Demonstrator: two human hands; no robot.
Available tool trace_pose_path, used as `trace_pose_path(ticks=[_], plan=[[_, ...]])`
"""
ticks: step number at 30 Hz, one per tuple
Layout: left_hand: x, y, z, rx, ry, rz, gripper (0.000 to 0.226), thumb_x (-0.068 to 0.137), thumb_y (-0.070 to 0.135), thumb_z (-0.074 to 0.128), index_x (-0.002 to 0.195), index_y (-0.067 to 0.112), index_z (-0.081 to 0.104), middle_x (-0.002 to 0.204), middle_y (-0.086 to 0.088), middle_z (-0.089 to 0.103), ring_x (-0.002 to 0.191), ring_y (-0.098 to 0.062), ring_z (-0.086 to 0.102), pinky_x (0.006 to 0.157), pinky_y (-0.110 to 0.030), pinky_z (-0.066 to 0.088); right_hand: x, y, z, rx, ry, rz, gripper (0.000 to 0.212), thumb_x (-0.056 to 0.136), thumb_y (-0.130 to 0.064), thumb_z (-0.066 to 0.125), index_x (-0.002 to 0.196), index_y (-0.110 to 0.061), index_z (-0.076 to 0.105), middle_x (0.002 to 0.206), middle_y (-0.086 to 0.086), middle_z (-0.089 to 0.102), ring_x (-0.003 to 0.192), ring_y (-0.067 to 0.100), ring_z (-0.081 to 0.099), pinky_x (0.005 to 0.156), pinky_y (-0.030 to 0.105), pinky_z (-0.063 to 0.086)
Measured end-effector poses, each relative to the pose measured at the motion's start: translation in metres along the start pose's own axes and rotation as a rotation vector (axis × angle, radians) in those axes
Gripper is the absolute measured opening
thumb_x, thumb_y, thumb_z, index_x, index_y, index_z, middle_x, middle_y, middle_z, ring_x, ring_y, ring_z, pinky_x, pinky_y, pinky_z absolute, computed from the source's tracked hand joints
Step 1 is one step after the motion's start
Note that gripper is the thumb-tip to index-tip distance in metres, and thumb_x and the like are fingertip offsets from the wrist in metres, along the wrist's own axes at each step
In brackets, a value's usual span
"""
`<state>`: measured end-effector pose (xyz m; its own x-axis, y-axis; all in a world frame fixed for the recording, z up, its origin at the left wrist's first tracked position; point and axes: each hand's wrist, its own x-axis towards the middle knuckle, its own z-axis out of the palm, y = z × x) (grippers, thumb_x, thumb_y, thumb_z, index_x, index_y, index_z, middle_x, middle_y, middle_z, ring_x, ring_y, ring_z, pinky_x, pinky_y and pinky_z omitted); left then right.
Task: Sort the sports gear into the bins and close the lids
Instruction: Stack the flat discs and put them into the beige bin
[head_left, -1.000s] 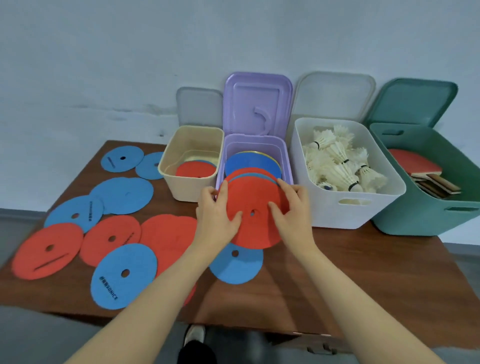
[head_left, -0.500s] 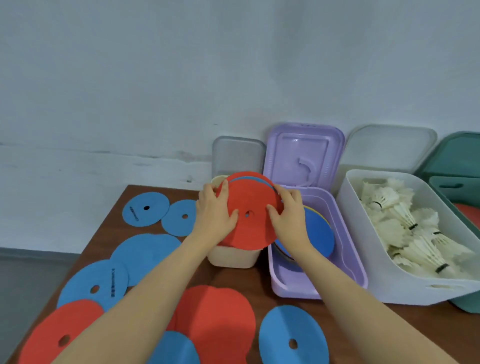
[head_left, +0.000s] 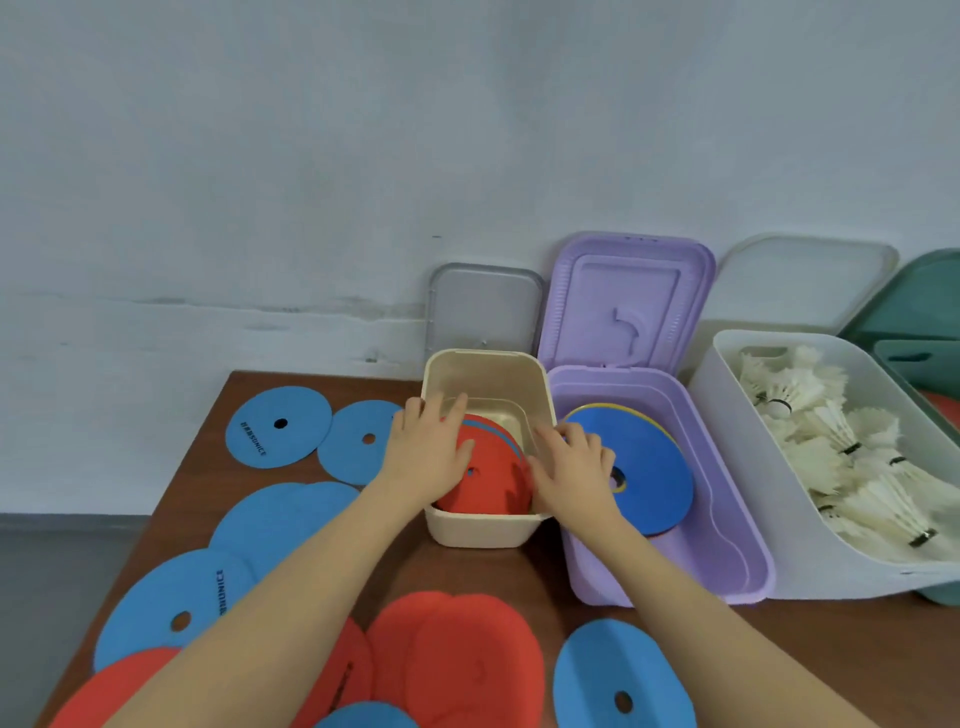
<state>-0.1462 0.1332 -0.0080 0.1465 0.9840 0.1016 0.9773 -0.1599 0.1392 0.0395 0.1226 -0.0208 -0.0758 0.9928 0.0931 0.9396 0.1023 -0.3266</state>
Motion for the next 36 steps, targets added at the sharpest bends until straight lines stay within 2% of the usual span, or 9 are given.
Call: trace_pose_path(ticks=[3,6,9,12,18,23,28,32,36], plan=[[-0.019,0.01,-0.007,-0.057,0.05,0.036,0.057,0.093,0.038,0.043,0.144,0.019,0.028,0.143,-0.006,0.033,0.121,-0.028,0.034,0.098,-0.04,0.031,-0.018,0.002,-0.008,0.049,0.052,-0.037,0.046,0.08,-0.038,0.036,0.118,-0.021,0.056,0.112,0.004,0.05,0.1,0.03,0.041,0.079,0.032,0.018],[-0.046,0.024,-0.011,-0.065,0.075,0.059,0.055,0.092,0.035,0.048,0.142,0.017,0.034,0.141,-0.007,0.037,0.124,-0.029,0.035,0.098,-0.042,0.032,-0.047,0.007,-0.015,0.13,0.126,-0.08,0.041,0.084,-0.036,0.04,0.117,-0.02,0.059,0.106,0.004,0.053,0.096,0.03,0.044,0.081,0.037,0.027],[-0.075,0.04,-0.015,-0.078,0.12,0.093,0.051,0.085,0.029,0.057,0.132,0.012,0.05,0.128,-0.012,0.051,0.113,-0.035,0.048,0.088,-0.047,0.041,-0.08,0.019,-0.019,0.16,0.199,-0.141,0.035,0.087,-0.032,0.045,0.116,-0.02,0.061,0.1,0.002,0.055,0.091,0.027,0.046,0.079,0.037,0.032],[-0.11,0.052,-0.009,-0.067,0.161,0.079,0.05,0.079,0.033,0.047,0.122,0.011,0.059,0.115,-0.012,0.059,0.101,-0.035,0.056,0.077,-0.045,0.047,-0.114,0.03,-0.019,0.173,0.222,-0.187,0.039,0.086,-0.035,0.04,0.112,-0.016,0.063,0.098,0.002,0.058,0.086,0.025,0.047,0.074,0.033,0.03],[-0.186,0.066,0.024,-0.11,0.098,-0.02,0.045,0.078,0.032,0.053,0.116,0.011,0.061,0.113,-0.009,0.059,0.098,-0.033,0.054,0.078,-0.044,0.045,-0.184,0.048,0.006,0.227,0.152,-0.241,0.035,0.085,-0.037,0.043,0.104,-0.018,0.065,0.091,-0.002,0.057,0.081,0.022,0.048,0.07,0.028,0.026],[-0.24,0.058,0.048,-0.098,-0.12,-0.215,0.049,0.089,0.034,0.05,0.134,0.014,0.047,0.135,-0.011,0.045,0.119,-0.033,0.04,0.095,-0.045,0.033,-0.222,0.049,0.036,0.151,-0.124,-0.197,0.04,0.083,-0.046,0.048,0.111,-0.022,0.064,0.102,0.001,0.055,0.093,0.027,0.049,0.074,0.034,0.029],[-0.291,0.037,0.066,-0.002,-0.38,-0.42,0.064,0.093,0.046,0.042,0.147,0.02,0.019,0.152,-0.016,0.015,0.135,-0.035,0.02,0.107,-0.045,0.022,-0.251,0.029,0.067,0.078,-0.396,-0.133,0.052,0.091,-0.05,0.046,0.138,-0.028,0.041,0.14,0.0,0.038,0.126,0.024,0.032,0.1,0.035,0.023],[-0.315,0.012,0.074,-0.018,-0.516,-0.641,0.079,0.089,0.061,0.036,0.149,0.024,0.0,0.153,-0.023,-0.006,0.139,-0.042,0.005,0.11,-0.052,0.014,-0.267,0.006,0.084,0.089,-0.446,-0.054,0.065,0.09,-0.054,0.046,0.146,-0.028,0.025,0.155,0.003,0.015,0.139,0.028,0.016,0.11,0.042,0.016],[-0.324,0.005,0.077,-0.064,-0.483,-0.65,0.084,0.087,0.064,0.036,0.149,0.022,-0.001,0.152,-0.026,-0.002,0.138,-0.042,0.007,0.111,-0.049,0.016,-0.28,-0.006,0.095,0.138,-0.406,0.026,0.069,0.091,-0.053,0.045,0.148,-0.028,0.016,0.157,0.004,0.003,0.143,0.028,0.004,0.112,0.044,0.011]])
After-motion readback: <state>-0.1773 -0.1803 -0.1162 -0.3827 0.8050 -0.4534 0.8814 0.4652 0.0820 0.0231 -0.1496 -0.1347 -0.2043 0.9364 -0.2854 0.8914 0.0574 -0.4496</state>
